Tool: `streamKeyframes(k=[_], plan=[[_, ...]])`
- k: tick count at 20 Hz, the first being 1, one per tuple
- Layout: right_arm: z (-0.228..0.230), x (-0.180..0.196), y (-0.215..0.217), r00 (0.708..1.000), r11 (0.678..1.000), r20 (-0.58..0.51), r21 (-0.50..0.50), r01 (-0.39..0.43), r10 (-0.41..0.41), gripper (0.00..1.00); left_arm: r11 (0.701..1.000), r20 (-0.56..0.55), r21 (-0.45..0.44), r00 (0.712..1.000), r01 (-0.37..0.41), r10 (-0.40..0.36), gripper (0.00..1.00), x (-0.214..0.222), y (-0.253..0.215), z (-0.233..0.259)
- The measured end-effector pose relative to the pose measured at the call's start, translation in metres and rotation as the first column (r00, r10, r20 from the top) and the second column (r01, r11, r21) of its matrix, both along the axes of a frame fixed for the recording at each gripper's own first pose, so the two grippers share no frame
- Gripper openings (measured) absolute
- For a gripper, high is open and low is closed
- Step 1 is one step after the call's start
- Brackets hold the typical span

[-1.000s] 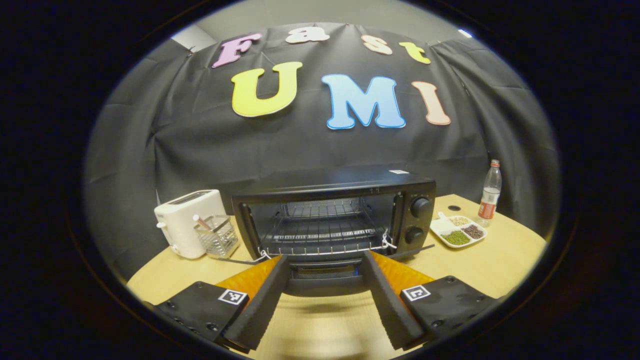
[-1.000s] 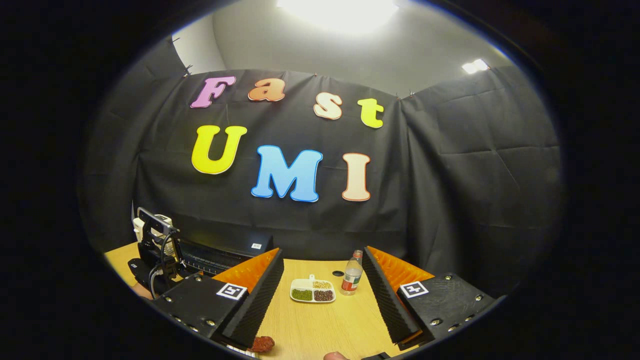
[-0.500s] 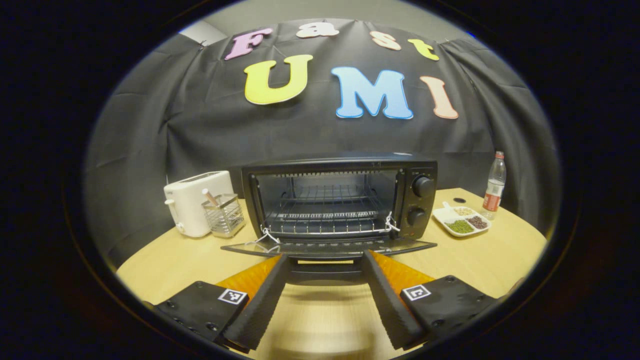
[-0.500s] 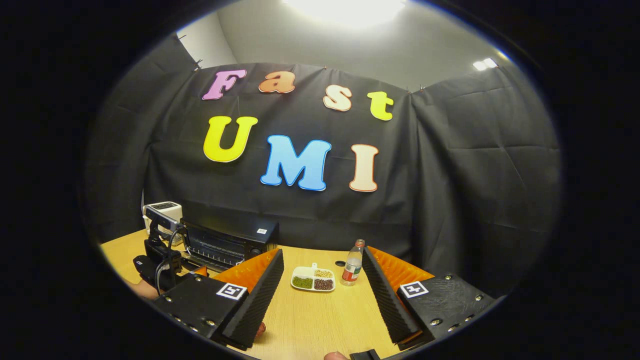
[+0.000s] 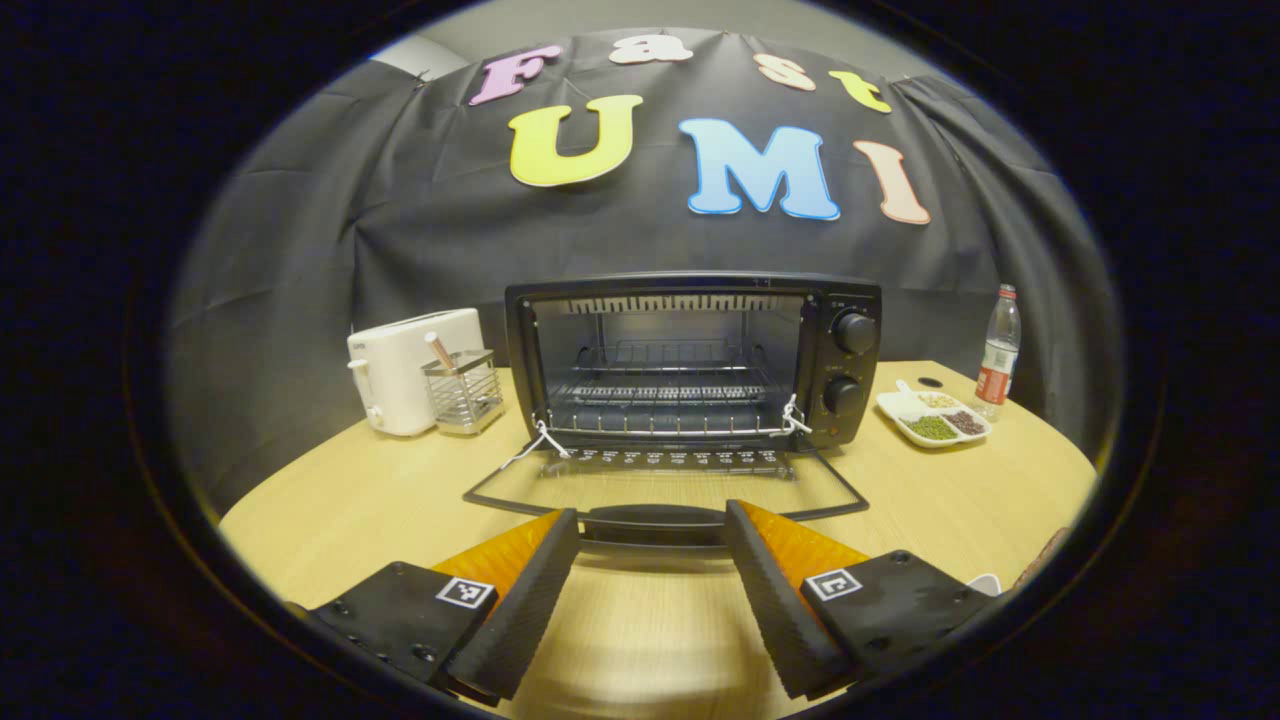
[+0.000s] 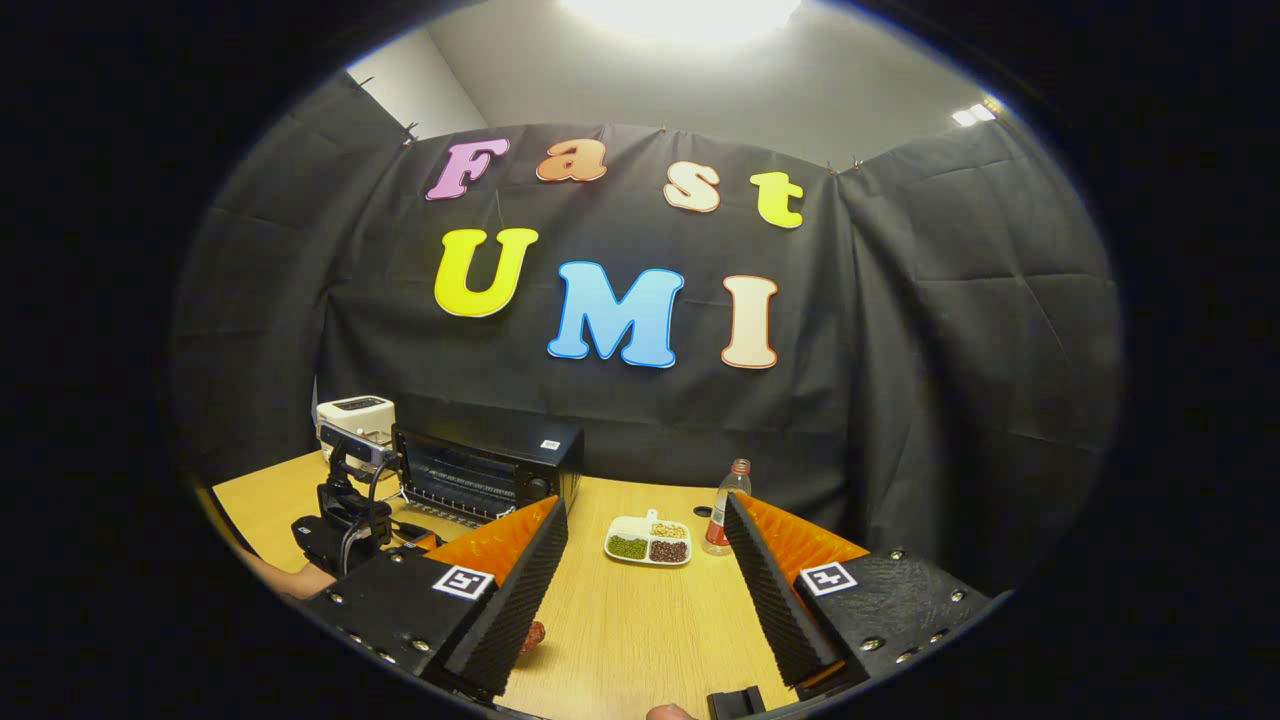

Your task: Open the electric oven with the left hand, put the food in, and close the electric oven.

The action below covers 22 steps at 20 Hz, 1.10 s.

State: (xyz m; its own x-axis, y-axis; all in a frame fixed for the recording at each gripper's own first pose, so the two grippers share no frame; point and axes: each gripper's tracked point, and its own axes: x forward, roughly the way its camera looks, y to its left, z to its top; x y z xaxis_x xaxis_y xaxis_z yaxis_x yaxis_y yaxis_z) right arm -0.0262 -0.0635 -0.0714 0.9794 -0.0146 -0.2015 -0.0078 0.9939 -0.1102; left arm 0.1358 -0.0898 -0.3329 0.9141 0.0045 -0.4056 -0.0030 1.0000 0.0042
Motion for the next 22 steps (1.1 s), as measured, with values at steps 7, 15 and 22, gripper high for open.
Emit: streamKeyframes(k=[7, 15, 22], plan=[[-0.008, -0.009, 0.013, 0.997, 0.995, 0.001, 0.072, -0.076, 0.076, 0.96, 0.999, 0.125, 0.034, 0.992, -0.007, 0.003, 1.00, -0.045, 0.020, 0.087], [-0.043, -0.002, 0.033, 0.986, 0.971, -0.062, 0.193, -0.140, 0.155, 0.96, 0.998, 0.296, 0.038, 0.955, -0.040, 0.027, 0.90, -0.113, 0.047, 0.212], [-0.095, 0.004, 0.052, 0.950, 0.929, -0.215, 0.340, -0.144, 0.226, 0.96, 0.997, 0.354, 0.003, 0.932, -0.078, 0.072, 0.97, -0.156, 0.073, 0.265]])
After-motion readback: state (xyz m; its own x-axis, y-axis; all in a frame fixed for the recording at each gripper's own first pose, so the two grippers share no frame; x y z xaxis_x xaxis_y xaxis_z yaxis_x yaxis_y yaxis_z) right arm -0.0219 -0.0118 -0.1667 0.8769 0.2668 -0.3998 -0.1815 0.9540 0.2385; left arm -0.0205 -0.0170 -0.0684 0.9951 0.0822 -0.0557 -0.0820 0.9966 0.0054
